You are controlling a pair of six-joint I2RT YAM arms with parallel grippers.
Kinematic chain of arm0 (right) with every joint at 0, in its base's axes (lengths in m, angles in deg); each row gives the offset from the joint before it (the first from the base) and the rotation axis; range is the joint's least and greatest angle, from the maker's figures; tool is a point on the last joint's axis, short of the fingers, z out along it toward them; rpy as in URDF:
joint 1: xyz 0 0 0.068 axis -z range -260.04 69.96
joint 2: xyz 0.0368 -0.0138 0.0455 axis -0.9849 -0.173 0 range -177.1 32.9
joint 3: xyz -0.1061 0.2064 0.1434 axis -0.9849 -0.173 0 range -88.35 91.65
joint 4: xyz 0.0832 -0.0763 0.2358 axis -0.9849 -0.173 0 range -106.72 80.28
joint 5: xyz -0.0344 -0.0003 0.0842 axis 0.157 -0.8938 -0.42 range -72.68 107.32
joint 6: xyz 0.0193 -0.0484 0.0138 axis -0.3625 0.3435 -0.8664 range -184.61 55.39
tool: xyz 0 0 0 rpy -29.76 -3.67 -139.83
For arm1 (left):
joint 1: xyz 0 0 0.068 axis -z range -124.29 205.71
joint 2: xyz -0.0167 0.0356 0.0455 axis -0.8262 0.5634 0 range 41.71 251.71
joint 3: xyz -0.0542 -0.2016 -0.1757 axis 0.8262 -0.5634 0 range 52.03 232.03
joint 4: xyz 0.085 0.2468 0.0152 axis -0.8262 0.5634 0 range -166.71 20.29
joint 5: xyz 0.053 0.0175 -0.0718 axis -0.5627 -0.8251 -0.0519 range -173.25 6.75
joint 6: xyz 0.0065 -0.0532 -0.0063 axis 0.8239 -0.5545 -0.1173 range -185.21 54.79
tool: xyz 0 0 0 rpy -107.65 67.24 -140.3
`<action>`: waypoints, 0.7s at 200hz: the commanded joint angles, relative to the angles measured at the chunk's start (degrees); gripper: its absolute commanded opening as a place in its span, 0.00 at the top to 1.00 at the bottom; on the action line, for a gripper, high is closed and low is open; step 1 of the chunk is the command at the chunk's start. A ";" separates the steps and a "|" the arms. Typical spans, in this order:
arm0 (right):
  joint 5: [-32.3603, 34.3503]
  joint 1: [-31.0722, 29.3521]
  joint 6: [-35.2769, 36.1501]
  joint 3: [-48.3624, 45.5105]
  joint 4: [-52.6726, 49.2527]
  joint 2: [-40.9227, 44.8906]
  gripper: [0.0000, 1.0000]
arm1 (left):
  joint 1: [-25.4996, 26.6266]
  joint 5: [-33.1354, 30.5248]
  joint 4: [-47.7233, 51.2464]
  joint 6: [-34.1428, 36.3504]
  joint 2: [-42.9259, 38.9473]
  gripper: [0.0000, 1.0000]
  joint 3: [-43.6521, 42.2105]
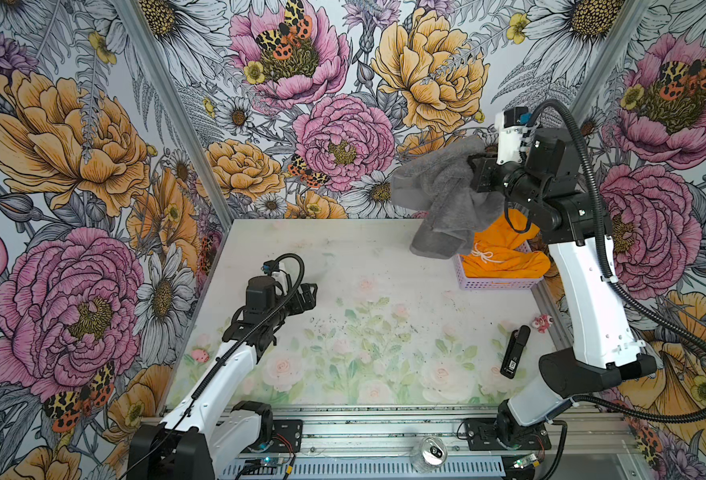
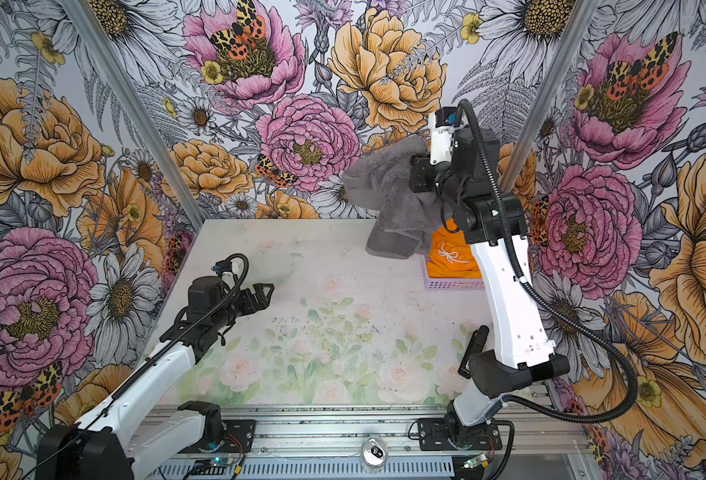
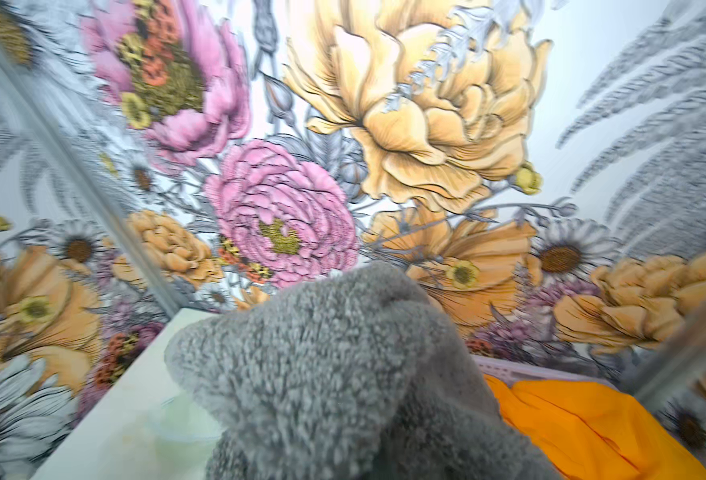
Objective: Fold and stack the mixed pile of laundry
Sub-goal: 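Lift the grey towel out of the basket with the right gripper, then lower the grey towel onto the table with the right gripper and release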
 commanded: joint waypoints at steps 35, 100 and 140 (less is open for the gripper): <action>-13.13 -13.23 -7.60 -2.87 2.86 -0.69 1.00 | -0.99 -10.85 9.33 -0.85 -10.19 0.01 3.19; -14.86 -9.53 -10.62 -19.34 3.00 -6.84 0.96 | -5.90 -10.80 13.09 -0.96 -14.79 0.01 3.21; 2.53 -6.25 -9.37 -29.66 2.16 -8.56 0.34 | -5.10 -10.83 13.74 -2.83 -14.21 0.01 2.26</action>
